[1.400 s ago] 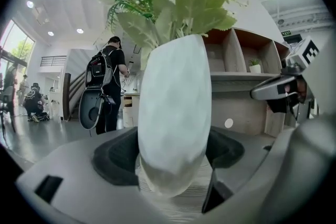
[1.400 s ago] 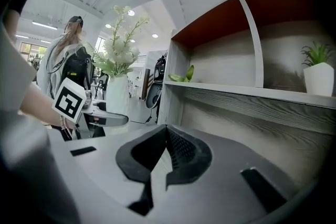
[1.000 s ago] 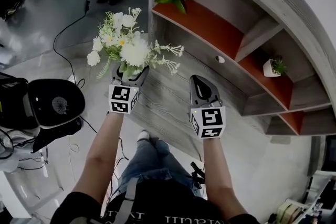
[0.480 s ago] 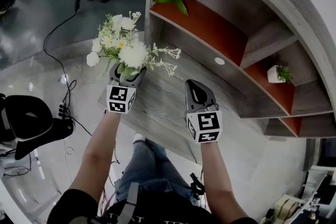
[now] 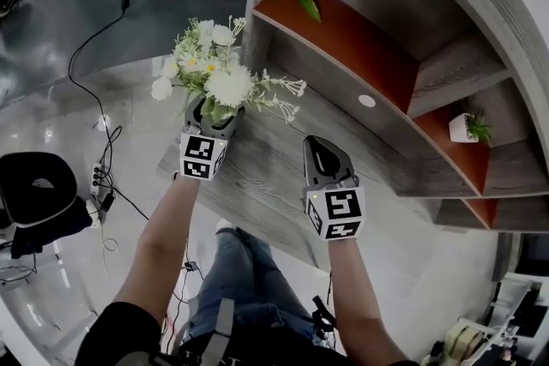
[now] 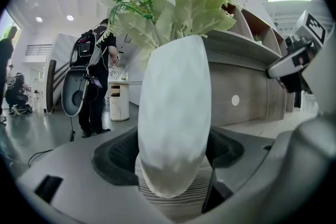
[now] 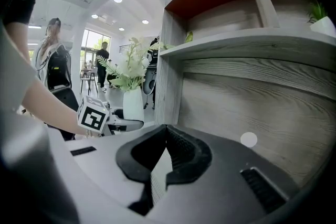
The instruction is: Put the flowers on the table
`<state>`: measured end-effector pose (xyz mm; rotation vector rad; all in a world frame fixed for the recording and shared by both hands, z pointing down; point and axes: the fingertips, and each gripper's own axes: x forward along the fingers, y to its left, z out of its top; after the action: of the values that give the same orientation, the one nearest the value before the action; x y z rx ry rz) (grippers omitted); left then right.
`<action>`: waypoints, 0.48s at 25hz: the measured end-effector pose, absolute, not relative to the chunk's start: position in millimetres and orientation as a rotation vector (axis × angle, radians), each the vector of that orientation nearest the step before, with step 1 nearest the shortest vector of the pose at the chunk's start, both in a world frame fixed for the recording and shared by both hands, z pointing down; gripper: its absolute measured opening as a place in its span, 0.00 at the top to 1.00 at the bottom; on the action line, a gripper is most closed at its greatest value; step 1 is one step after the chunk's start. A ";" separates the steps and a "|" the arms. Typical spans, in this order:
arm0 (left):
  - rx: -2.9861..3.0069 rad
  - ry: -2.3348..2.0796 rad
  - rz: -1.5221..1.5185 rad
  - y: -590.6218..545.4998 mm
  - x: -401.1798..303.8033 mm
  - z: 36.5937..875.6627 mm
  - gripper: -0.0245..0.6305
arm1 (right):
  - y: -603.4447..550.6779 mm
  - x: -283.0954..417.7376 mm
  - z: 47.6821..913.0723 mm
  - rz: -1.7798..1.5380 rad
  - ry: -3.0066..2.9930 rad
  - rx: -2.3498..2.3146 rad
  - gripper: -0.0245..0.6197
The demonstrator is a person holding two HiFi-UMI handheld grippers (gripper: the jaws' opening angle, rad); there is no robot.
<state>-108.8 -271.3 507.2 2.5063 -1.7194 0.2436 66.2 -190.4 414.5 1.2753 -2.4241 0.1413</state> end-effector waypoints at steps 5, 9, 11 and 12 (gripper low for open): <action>2.501 -1.712 0.234 -274.6 -108.0 515.8 0.40 | -187.2 68.2 419.4 0.142 -2.411 1.274 0.94; 2.494 -1.713 0.206 -276.2 -108.9 519.6 0.40 | -184.4 72.2 427.9 0.151 -2.399 1.273 0.94; 2.494 -1.713 0.199 -276.2 -109.1 519.3 0.40 | -184.2 72.6 429.7 0.158 -2.397 1.276 0.94; 2.494 -1.712 0.198 -276.4 -108.4 518.9 0.40 | -184.6 73.0 429.9 0.162 -2.399 1.277 0.94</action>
<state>-108.4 -276.4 518.9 2.4944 -1.7120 0.1980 73.0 -184.6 429.9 1.2772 -2.3986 0.1621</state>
